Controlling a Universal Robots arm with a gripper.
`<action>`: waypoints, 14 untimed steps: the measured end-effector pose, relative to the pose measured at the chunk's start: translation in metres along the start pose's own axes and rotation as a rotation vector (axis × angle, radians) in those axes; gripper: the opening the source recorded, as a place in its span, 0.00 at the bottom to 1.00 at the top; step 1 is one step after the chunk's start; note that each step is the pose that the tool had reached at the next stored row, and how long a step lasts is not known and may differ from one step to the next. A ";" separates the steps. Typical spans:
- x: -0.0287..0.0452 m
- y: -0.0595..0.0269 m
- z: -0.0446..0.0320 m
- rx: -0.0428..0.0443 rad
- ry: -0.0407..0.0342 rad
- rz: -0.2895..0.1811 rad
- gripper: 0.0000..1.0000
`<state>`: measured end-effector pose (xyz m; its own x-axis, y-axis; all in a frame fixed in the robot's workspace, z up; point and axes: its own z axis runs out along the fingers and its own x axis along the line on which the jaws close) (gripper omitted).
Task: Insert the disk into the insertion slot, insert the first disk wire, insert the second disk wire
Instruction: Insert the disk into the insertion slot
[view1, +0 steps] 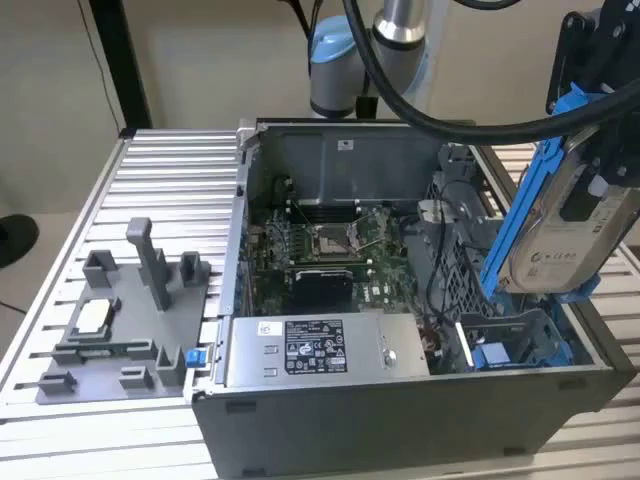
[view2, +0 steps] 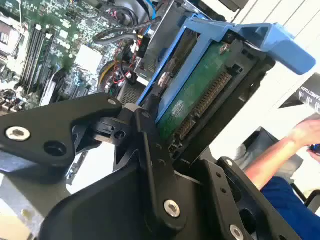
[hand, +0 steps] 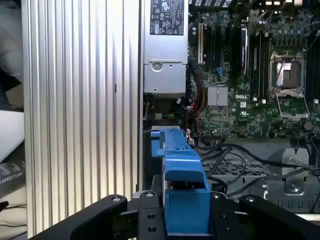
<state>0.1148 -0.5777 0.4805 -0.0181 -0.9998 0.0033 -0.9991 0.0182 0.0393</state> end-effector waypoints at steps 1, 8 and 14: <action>0.0000 0.0000 0.0000 0.0000 0.0000 0.000 0.00; 0.0000 0.0000 0.0000 0.0001 -0.0001 0.000 0.00; 0.0000 0.0000 0.0000 0.0002 -0.0001 0.000 0.00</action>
<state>0.1148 -0.5777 0.4806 -0.0181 -0.9998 0.0032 -0.9991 0.0182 0.0391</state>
